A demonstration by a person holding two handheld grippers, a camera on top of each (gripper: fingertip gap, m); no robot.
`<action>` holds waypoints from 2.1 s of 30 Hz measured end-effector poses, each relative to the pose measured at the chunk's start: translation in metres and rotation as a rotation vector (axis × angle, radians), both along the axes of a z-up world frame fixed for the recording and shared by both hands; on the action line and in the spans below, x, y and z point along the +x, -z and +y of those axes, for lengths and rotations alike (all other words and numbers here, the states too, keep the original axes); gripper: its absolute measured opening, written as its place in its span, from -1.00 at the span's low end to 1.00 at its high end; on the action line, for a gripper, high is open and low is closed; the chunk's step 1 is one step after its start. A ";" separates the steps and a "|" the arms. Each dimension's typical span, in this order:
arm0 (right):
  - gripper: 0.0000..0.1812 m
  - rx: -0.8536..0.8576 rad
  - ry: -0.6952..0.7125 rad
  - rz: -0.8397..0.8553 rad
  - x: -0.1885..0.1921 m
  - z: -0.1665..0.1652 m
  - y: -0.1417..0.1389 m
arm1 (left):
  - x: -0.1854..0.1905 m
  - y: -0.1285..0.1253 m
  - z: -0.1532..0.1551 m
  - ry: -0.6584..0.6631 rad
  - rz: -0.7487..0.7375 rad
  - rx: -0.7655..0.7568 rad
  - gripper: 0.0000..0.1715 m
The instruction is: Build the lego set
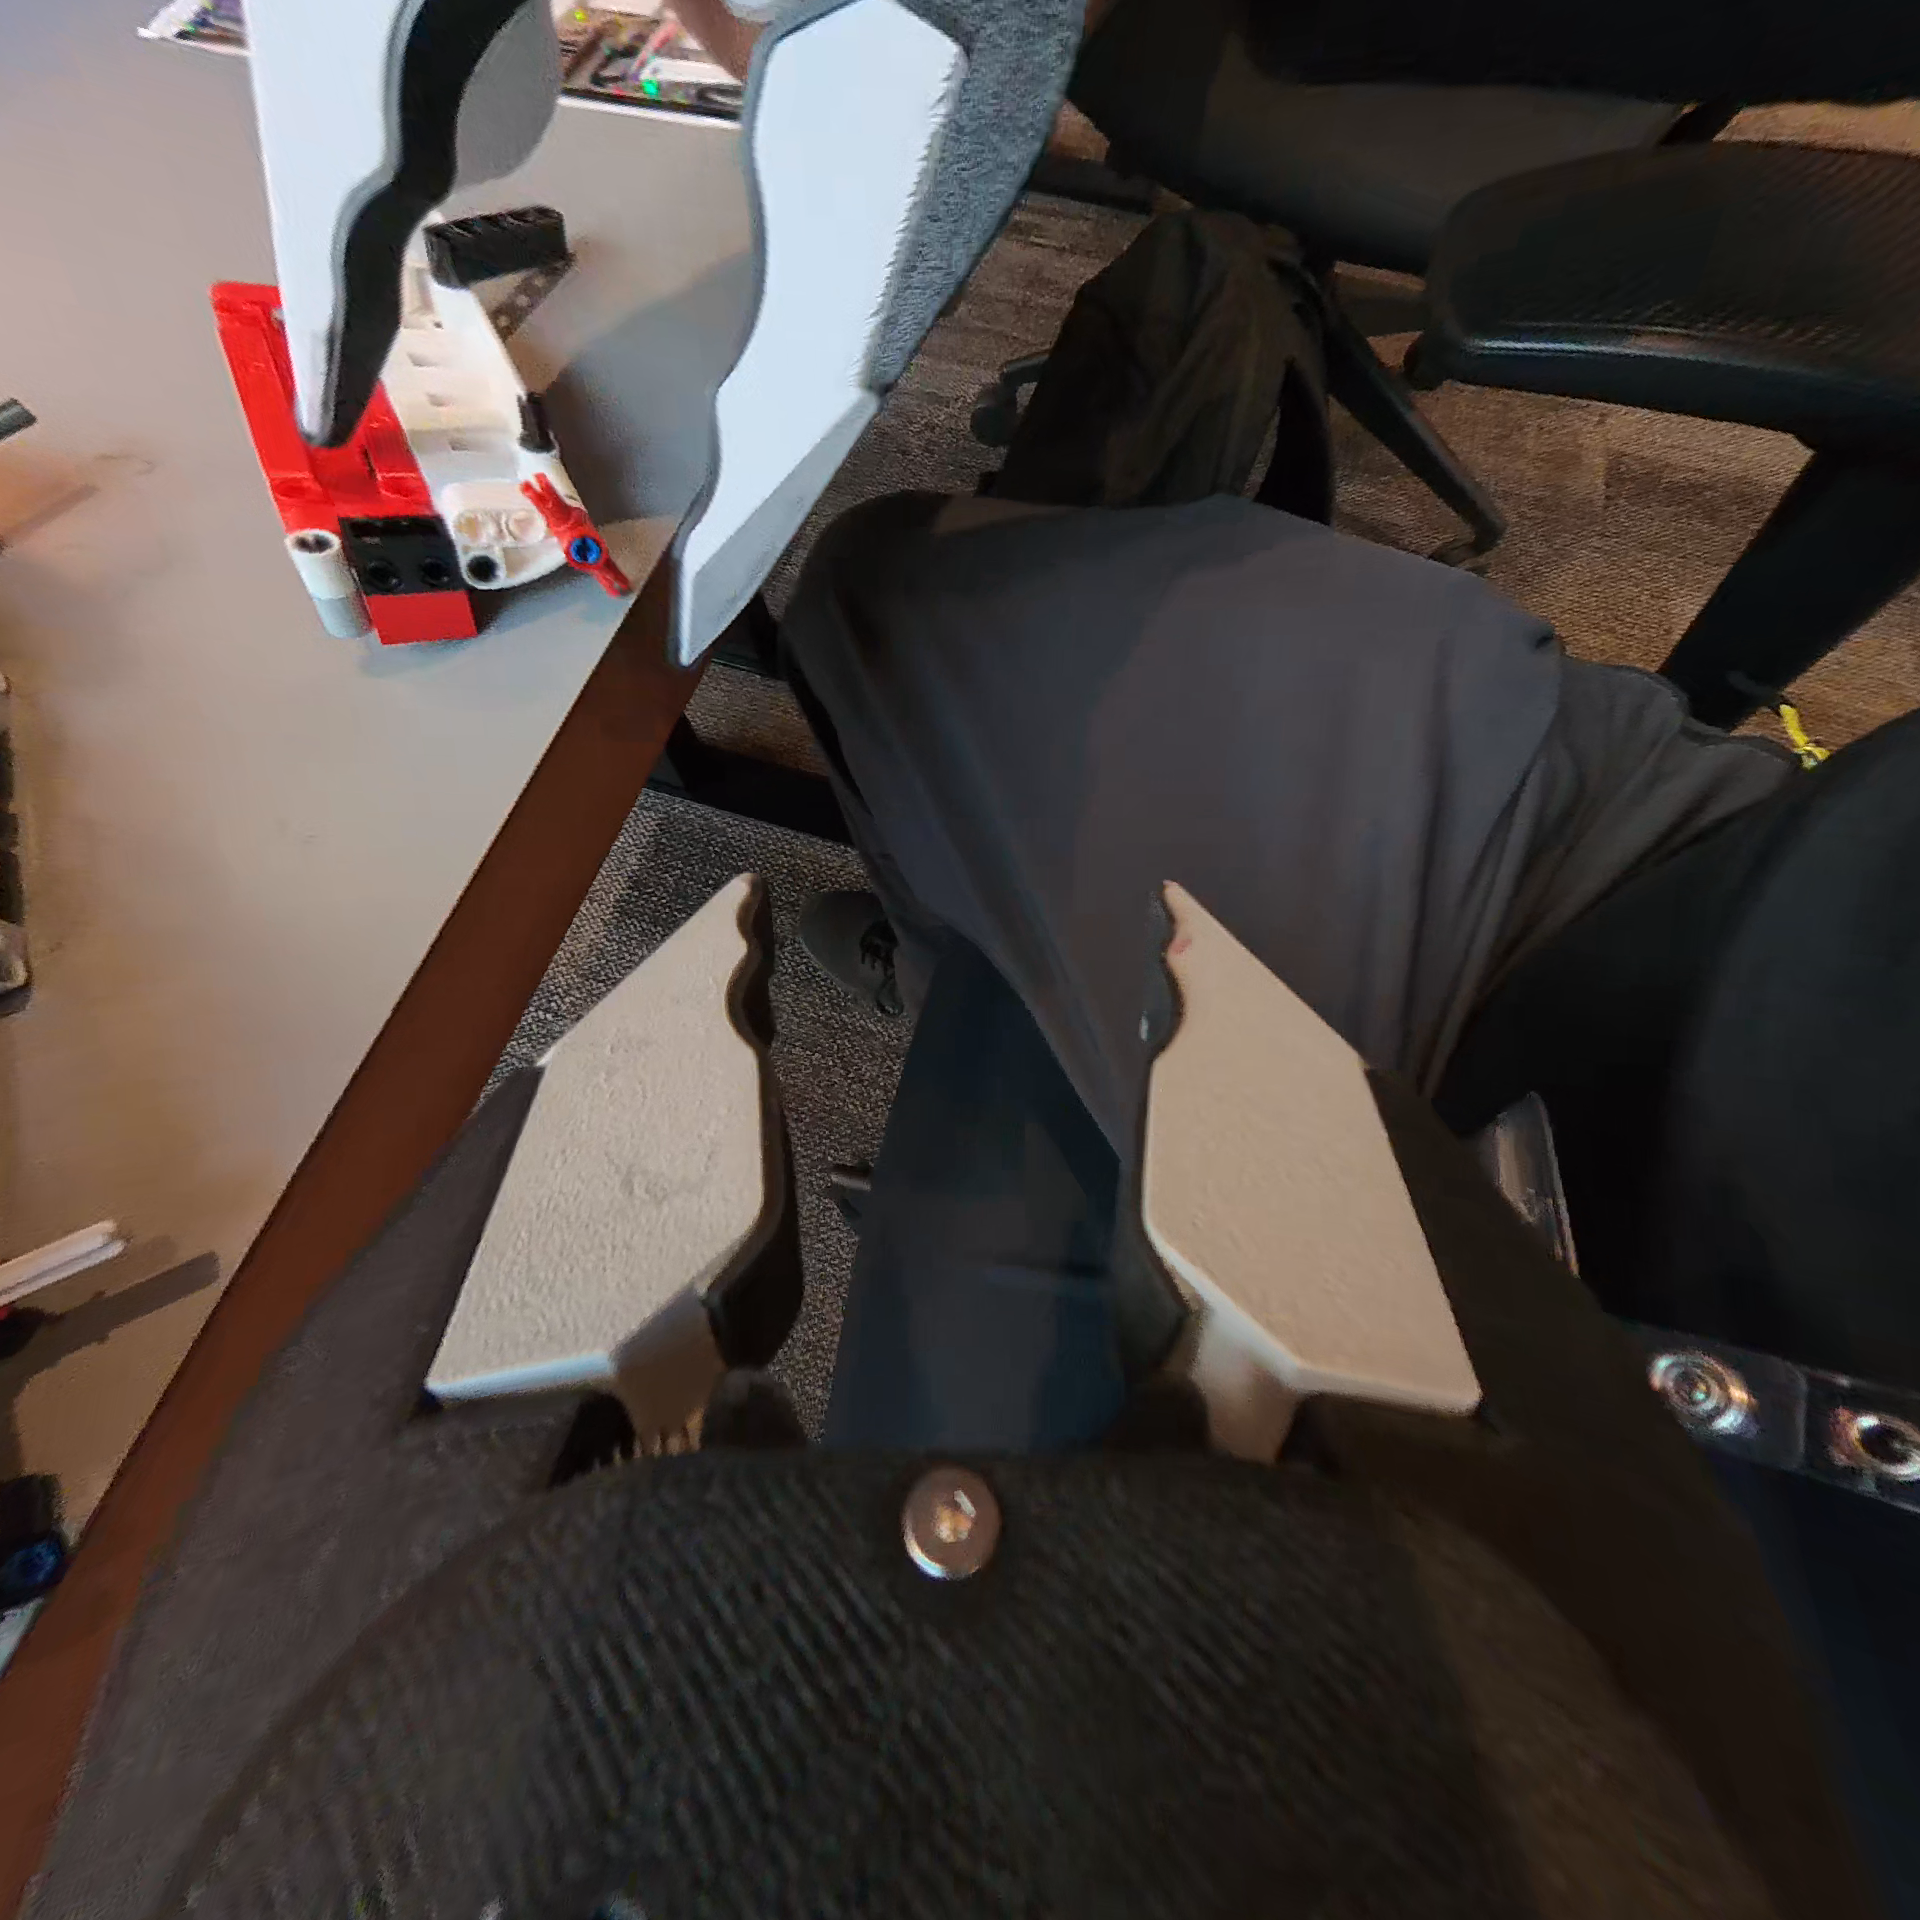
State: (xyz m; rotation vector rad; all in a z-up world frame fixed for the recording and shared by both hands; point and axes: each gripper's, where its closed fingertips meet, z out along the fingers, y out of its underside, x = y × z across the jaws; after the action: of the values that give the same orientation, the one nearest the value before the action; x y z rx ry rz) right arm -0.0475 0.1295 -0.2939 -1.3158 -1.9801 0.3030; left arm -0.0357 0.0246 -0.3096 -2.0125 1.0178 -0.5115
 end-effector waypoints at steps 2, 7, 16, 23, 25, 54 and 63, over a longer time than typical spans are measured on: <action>-0.31 0.014 -0.019 -0.002 0.002 -0.002 -0.002 | -0.002 0.001 0.002 -0.010 0.009 0.001 -0.19; -0.36 0.070 -0.032 -0.019 0.002 -0.001 0.005 | -0.006 0.005 0.006 -0.034 0.010 -0.014 -0.21; -0.69 0.294 -0.064 0.007 0.000 -0.013 -0.001 | -0.013 0.006 0.012 -0.066 0.020 -0.005 -0.32; -0.85 0.342 -0.126 0.024 -0.002 -0.027 -0.022 | -0.020 -0.014 0.020 -0.110 0.052 0.143 -0.48; -0.86 0.312 -0.154 0.008 0.000 -0.034 -0.025 | -0.023 -0.022 0.023 -0.133 0.064 0.195 -0.52; -0.75 -0.350 -0.445 0.188 0.013 -0.140 -0.074 | 0.007 -0.067 -0.022 0.172 0.001 0.428 -0.74; -0.74 -0.226 -0.273 0.342 -0.006 -0.116 -0.084 | -0.008 -0.075 -0.004 0.006 -0.039 0.425 -0.74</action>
State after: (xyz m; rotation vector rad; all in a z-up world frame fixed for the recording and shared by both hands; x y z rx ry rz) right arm -0.0533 0.0138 -0.2095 -1.0391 -1.8646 0.8456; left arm -0.0439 0.0208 -0.2349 -1.6173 1.0118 -0.3039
